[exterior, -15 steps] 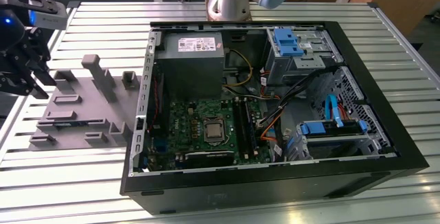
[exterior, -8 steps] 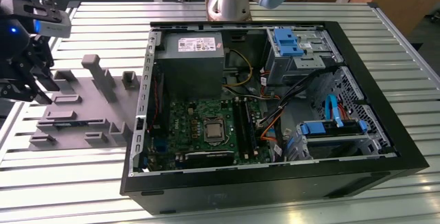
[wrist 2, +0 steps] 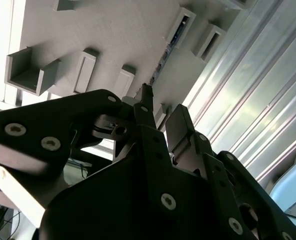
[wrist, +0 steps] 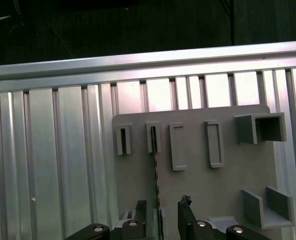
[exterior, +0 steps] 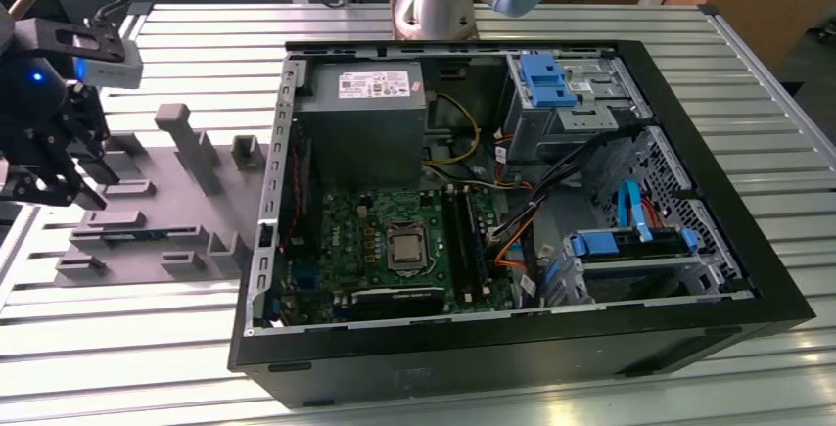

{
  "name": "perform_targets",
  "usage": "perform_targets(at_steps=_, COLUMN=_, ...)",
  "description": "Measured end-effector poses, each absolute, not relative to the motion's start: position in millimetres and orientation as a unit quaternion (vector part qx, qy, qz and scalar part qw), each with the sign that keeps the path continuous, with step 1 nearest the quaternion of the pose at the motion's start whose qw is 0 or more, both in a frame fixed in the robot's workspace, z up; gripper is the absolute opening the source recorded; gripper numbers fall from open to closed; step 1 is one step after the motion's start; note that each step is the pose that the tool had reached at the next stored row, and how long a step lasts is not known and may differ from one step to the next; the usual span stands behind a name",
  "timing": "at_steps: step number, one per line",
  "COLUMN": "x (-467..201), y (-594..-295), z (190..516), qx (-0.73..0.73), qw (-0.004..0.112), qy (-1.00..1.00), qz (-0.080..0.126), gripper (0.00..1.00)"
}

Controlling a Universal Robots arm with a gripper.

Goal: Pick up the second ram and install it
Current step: 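Pick up the second ram and move it above second insertion slot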

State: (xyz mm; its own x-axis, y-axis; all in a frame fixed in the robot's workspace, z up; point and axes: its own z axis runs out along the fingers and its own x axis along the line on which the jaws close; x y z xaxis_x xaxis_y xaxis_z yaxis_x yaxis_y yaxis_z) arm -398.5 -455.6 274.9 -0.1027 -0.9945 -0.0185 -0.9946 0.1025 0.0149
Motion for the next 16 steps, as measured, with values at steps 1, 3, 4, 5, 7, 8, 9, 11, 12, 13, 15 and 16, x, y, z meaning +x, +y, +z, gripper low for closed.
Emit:
perform_targets(at_steps=1, x=-398.5, y=-456.3, z=273.1, qx=-0.670, qw=0.002, qy=0.742, qz=0.012, gripper=0.38)
perform_targets(at_steps=3, x=-398.5, y=-457.8, z=269.6, qx=-0.672, qw=0.002, qy=0.741, qz=0.012, gripper=0.38)
perform_targets(at_steps=4, x=-398.5, y=-458.4, z=267.7, qx=-0.673, qw=0.002, qy=0.739, qz=0.012, gripper=0.38)
perform_targets(at_steps=5, x=-398.5, y=-459.0, z=265.9, qx=-0.675, qw=0.002, qy=0.738, qz=0.012, gripper=0.38)
perform_targets(at_steps=7, x=-398.6, y=-459.5, z=262.2, qx=-0.676, qw=0.002, qy=0.737, qz=0.012, gripper=0.38)
perform_targets(at_steps=8, x=-398.6, y=-459.5, z=260.4, qx=-0.676, qw=0.002, qy=0.737, qz=0.013, gripper=0.38)
perform_targets(at_steps=9, x=-398.5, y=-459.6, z=258.6, qx=-0.676, qw=0.002, qy=0.737, qz=0.013, gripper=0.38)
perform_targets(at_steps=11, x=-398.5, y=-459.6, z=255.6, qx=-0.676, qw=0.002, qy=0.737, qz=0.013, gripper=0.38)
perform_targets(at_steps=12, x=-398.5, y=-459.7, z=255.6, qx=-0.676, qw=0.002, qy=0.737, qz=0.013, gripper=0.38)
perform_targets(at_steps=13, x=-398.5, y=-459.6, z=255.6, qx=-0.676, qw=0.002, qy=0.737, qz=0.013, gripper=0.38)
perform_targets(at_steps=15, x=-398.6, y=-459.6, z=255.6, qx=-0.676, qw=0.002, qy=0.737, qz=0.013, gripper=0.38)
perform_targets(at_steps=16, x=-398.7, y=-459.6, z=255.5, qx=-0.676, qw=0.002, qy=0.737, qz=0.013, gripper=0.38)
